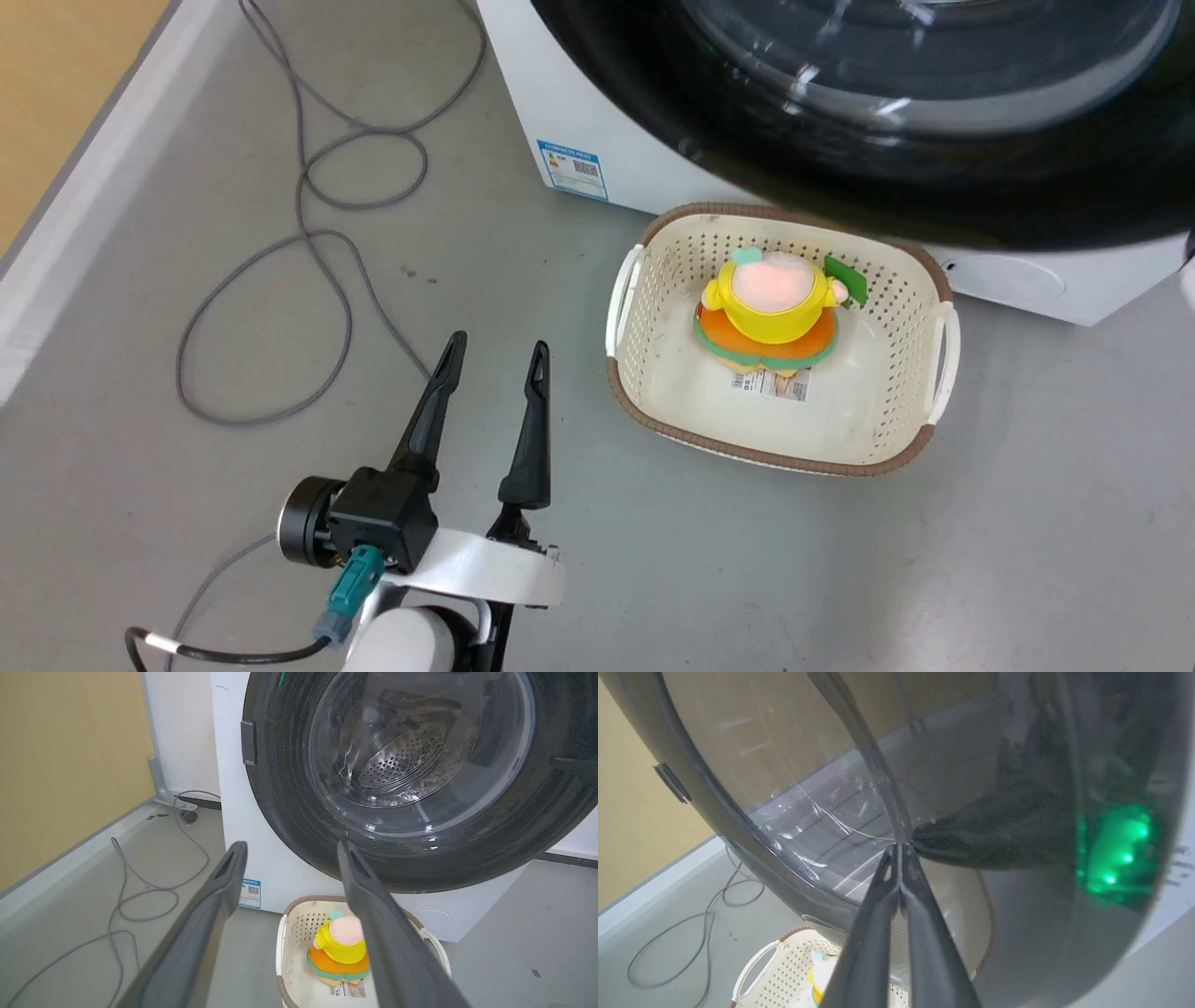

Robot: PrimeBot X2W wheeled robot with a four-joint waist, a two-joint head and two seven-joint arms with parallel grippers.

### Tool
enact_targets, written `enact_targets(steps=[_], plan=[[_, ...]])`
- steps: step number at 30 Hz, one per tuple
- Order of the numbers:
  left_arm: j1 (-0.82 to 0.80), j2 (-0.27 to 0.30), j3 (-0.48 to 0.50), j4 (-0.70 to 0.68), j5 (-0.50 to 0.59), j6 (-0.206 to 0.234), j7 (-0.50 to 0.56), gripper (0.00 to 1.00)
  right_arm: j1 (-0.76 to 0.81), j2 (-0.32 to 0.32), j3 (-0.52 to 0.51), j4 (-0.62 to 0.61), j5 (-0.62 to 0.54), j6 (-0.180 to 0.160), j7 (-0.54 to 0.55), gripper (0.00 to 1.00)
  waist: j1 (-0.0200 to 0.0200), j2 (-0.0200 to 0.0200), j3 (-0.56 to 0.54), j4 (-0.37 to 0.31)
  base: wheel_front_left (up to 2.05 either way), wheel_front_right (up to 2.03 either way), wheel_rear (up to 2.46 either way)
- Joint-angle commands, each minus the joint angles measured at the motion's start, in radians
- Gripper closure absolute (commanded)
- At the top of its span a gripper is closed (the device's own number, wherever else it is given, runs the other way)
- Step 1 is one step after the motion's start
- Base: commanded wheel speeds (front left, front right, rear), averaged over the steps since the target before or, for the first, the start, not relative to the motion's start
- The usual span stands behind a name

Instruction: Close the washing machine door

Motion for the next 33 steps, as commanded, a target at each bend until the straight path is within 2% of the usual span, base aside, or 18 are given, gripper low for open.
enact_targets(steps=[1, 10, 18, 25, 31, 33], plan=[[-0.021, -0.001, -0.003, 0.0, 0.004, -0.002, -0.004, 0.0, -0.063, -0.018, -0.012, 0.052, -0.001, -0.002, 0.009, 1.0, -0.0001, 0.0, 0.009, 0.004, 0.0, 0.0, 0.0], [-0.037, -0.003, -0.017, 0.0, 0.0, 0.002, -0.004, 0.0, -0.212, -0.041, -0.009, 0.195, -0.035, -0.002, -0.002, 1.0, -0.0001, 0.0, 0.028, 0.013, 0.0, 0.0, 0.0], [-0.031, -0.004, -0.01, 0.007, -0.003, 0.009, -0.004, 0.0, -0.244, -0.019, 0.012, 0.276, -0.035, -0.002, -0.053, 1.0, -0.0001, 0.0, 0.0, -0.004, 0.0, 0.0, 0.0], [-0.008, -0.004, 0.015, 0.023, 0.004, 0.004, -0.004, 0.0, -0.131, 0.025, 0.097, 0.268, 0.019, -0.002, -0.121, 1.0, -0.0001, 0.0, -0.093, -0.053, 0.0, 0.0, 0.0], [0.028, 0.0, 0.048, 0.044, 0.005, -0.007, -0.004, 0.0, 0.051, 0.033, 0.185, 0.167, 0.071, -0.002, -0.215, 1.0, -0.0001, 0.0, -0.188, -0.107, 0.0, 0.0, 0.0], [0.043, 0.006, 0.06, 0.049, 0.006, -0.009, -0.004, 0.0, 0.113, 0.027, 0.207, 0.12, 0.047, -0.002, -0.244, 1.0, -0.0001, 0.0, -0.217, -0.129, 0.0, 0.0, 0.0]])
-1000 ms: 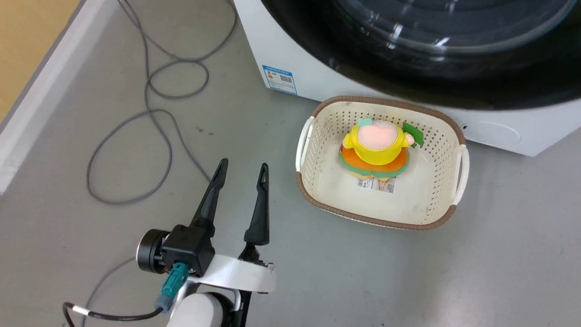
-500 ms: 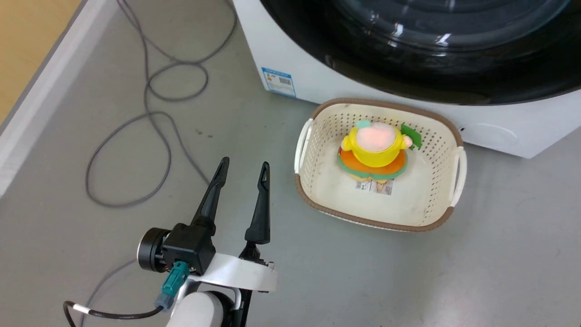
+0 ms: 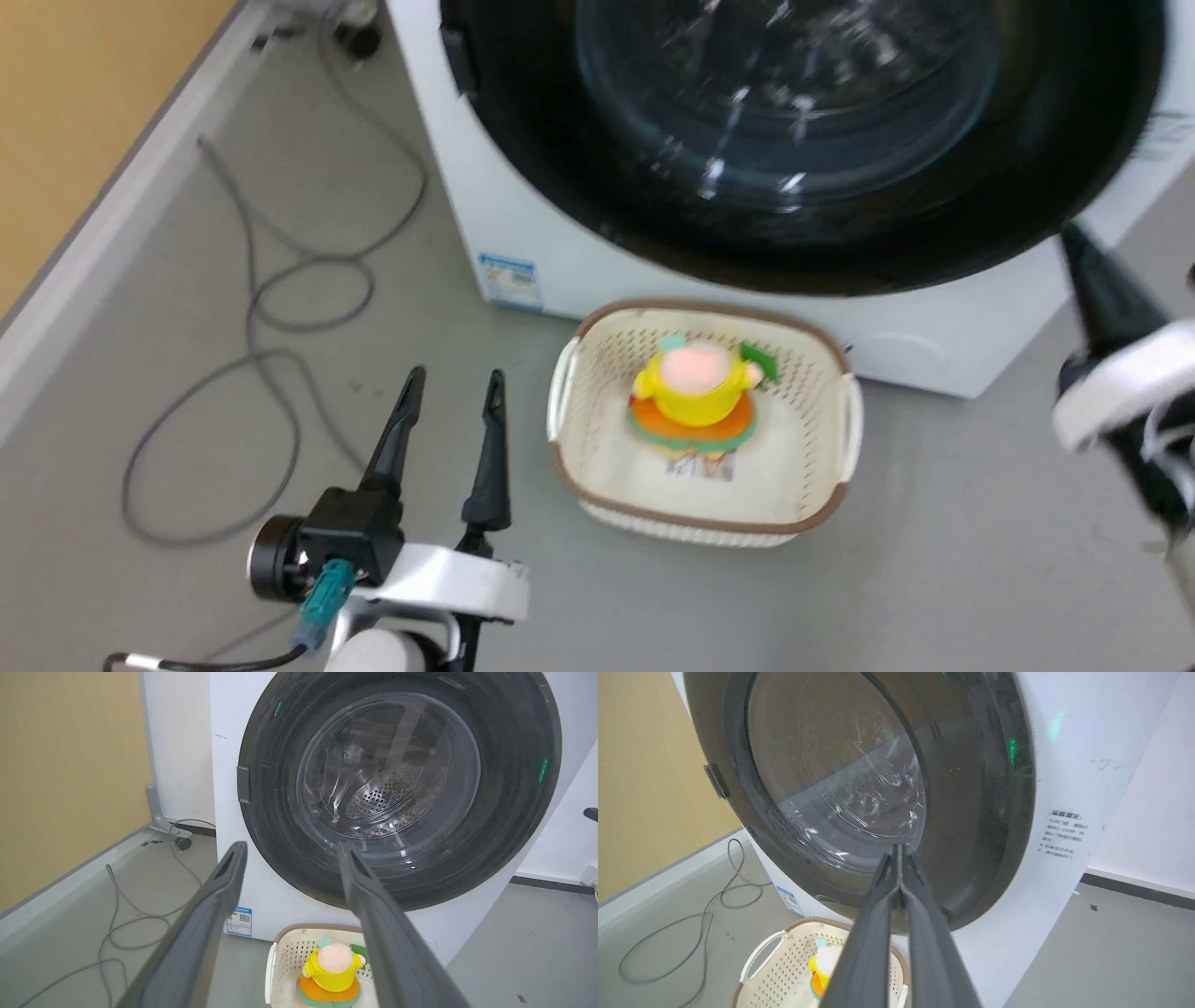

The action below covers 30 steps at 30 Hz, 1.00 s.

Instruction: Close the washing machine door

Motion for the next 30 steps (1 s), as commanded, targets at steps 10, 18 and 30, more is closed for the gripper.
enact_targets(steps=[10, 18, 30], plan=[[0.117, 0.029, 0.069, 0.027, 0.001, -0.014, -0.004, 0.0, 0.466, 0.168, -0.201, -0.359, -0.199, -0.001, -0.06, 1.0, 0.0, 0.0, -0.167, -0.142, 0.0, 0.0, 0.0], [0.168, 0.028, 0.06, 0.047, 0.0, -0.026, -0.004, 0.0, 0.673, 0.314, -0.311, -0.529, -0.282, -0.001, -0.018, 1.0, 0.0, 0.0, -0.203, -0.157, 0.0, 0.0, 0.0], [0.198, 0.02, 0.048, 0.058, 0.005, -0.023, -0.004, 0.0, 0.797, 0.376, -0.353, -0.626, -0.332, -0.001, 0.033, 0.0, 0.0, 0.0, -0.22, -0.147, 0.0, 0.0, 0.0]])
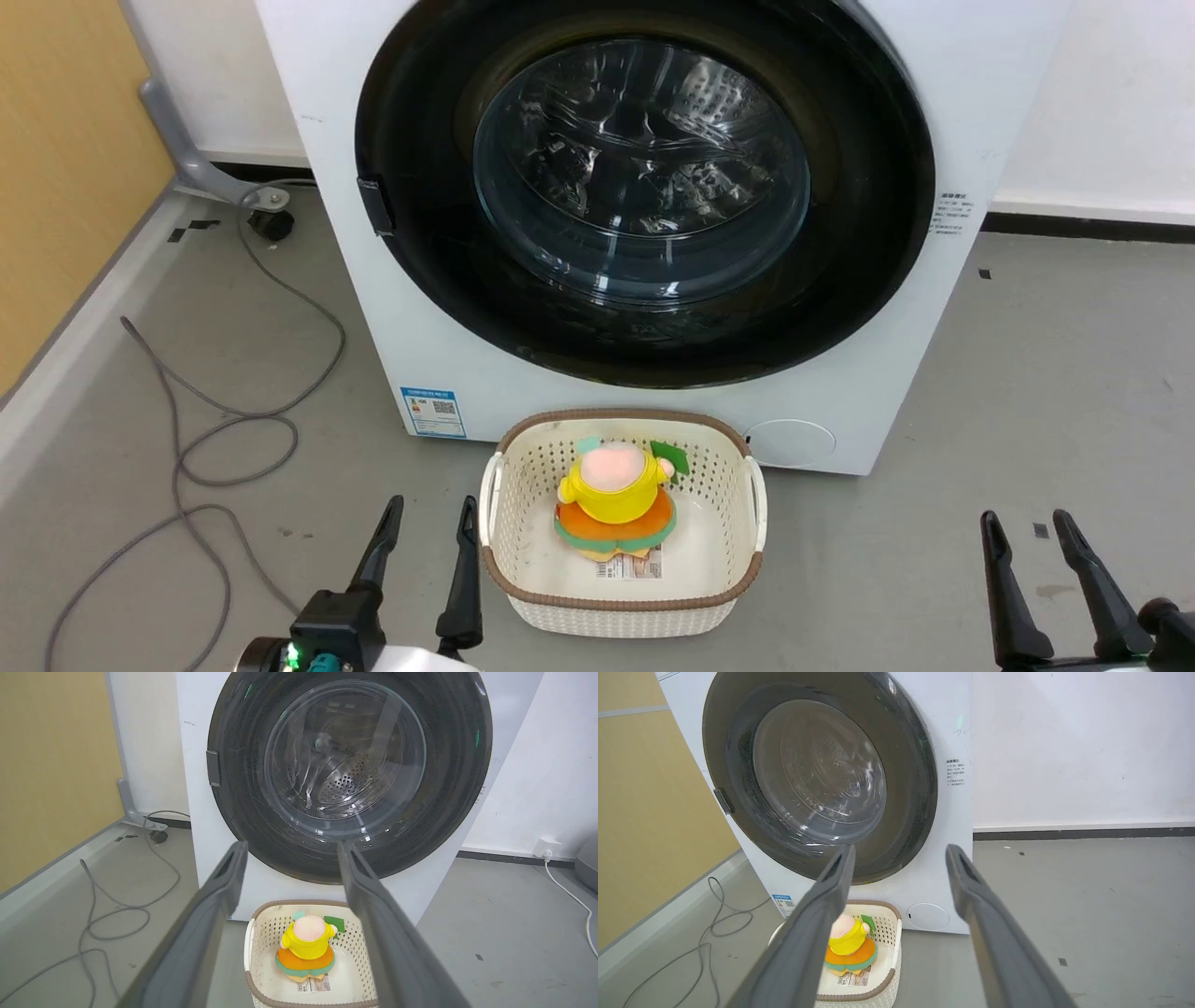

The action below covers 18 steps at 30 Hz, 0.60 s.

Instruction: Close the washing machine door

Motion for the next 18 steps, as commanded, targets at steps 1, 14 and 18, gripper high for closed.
enact_targets(steps=[1, 14, 18], plan=[[0.014, -0.001, -0.001, 0.001, 0.008, 0.001, -0.004, 0.0, 0.019, 0.008, -0.004, -0.012, -0.008, -0.001, 0.002, 0.0, 0.0001, 0.0, 0.0, 0.002, 0.0, 0.0, 0.0], [0.003, 0.0, -0.005, -0.014, 0.009, -0.001, 0.002, 1.0, 0.011, 0.01, 0.003, -0.002, -0.006, 0.0, 0.0, 1.0, 0.0001, 0.0, 0.002, 0.002, 0.0, 0.0, 0.0], [0.002, -0.001, -0.002, -0.015, 0.013, -0.003, 0.006, 1.0, 0.008, 0.011, 0.004, -0.002, -0.01, 0.0, 0.002, 1.0, 0.0001, 0.0, 0.002, 0.002, 0.0, 0.0, 0.0]])
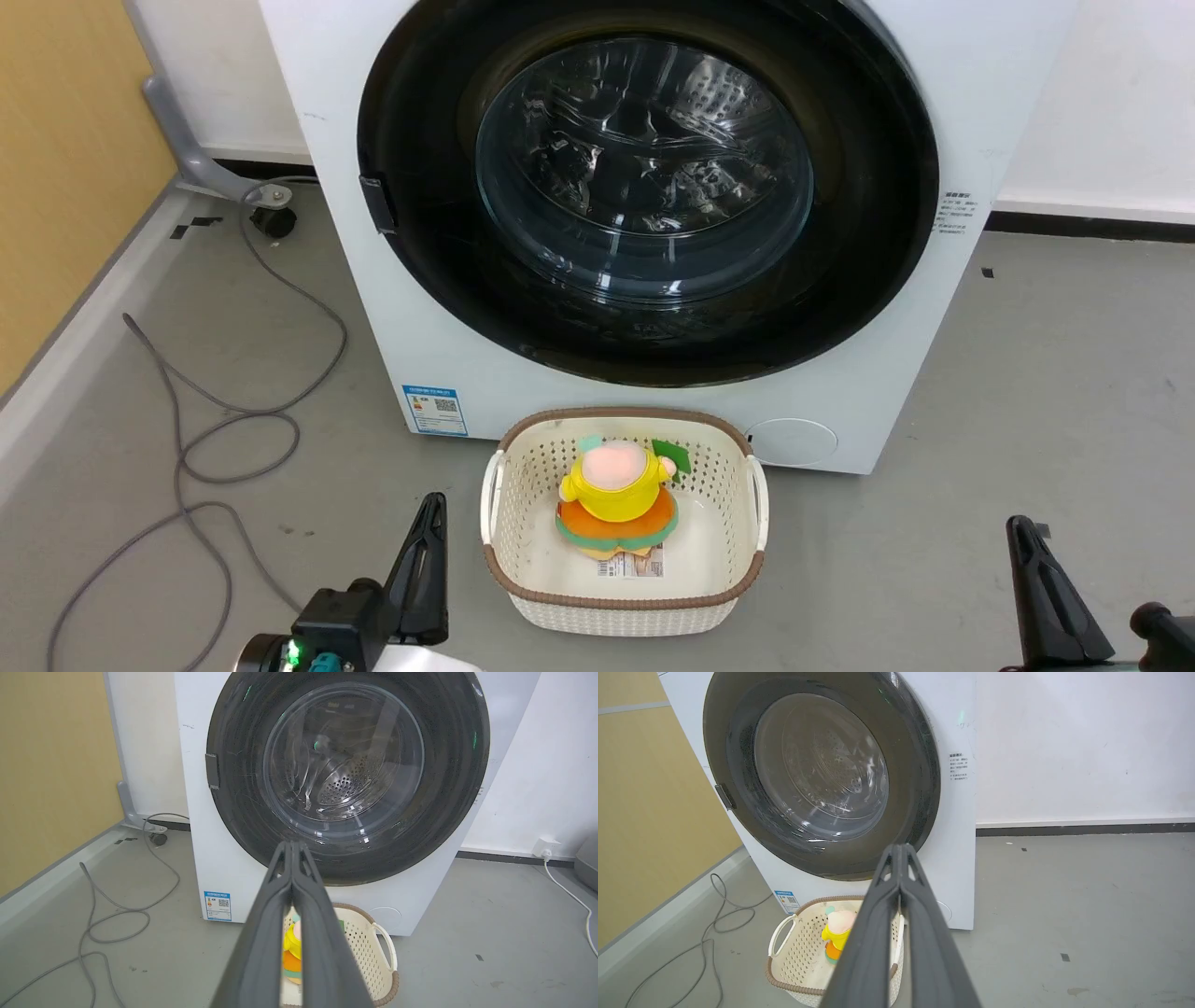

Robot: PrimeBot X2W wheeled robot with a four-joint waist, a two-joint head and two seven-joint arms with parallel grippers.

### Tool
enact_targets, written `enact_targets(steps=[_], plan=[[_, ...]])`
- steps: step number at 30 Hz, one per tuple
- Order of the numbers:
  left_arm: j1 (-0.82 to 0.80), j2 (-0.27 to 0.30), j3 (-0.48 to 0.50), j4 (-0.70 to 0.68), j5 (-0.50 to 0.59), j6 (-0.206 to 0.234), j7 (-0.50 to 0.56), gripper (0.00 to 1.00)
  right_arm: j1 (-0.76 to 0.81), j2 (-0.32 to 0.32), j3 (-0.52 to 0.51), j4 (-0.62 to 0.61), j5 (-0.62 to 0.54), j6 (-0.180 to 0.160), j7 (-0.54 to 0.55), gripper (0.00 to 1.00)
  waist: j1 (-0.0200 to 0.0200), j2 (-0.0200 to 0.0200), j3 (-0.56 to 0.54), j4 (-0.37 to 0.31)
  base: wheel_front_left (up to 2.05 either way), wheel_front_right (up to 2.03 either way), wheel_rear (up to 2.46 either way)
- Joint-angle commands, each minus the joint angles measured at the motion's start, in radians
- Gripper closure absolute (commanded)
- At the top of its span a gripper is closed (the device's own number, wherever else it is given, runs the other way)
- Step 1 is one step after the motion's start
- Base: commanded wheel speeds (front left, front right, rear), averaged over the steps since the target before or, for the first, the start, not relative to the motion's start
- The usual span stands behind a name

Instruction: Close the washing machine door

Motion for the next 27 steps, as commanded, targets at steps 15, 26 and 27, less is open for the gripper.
enact_targets(steps=[15, 26, 27], plan=[[-0.007, -0.003, 0.028, -0.01, 0.028, -0.01, 0.033, 1.0, -0.024, 0.006, 0.008, 0.007, -0.035, 0.0, 0.023, 1.0, 0.0, 0.0, 0.002, -0.003, 0.0, 0.0, 0.0], [-0.011, -0.006, 0.047, -0.017, 0.046, -0.017, 0.056, 1.0, -0.039, 0.011, 0.013, 0.011, -0.057, 0.0, 0.037, 1.0, 0.0, 0.0, 0.004, -0.004, 0.0, 0.0, 0.0], [-0.011, -0.006, 0.048, -0.017, 0.047, -0.018, 0.058, 1.0, -0.04, 0.011, 0.014, 0.012, -0.059, 0.0, 0.039, 1.0, 0.0, 0.0, 0.004, -0.005, 0.0, 0.0, 0.0]])
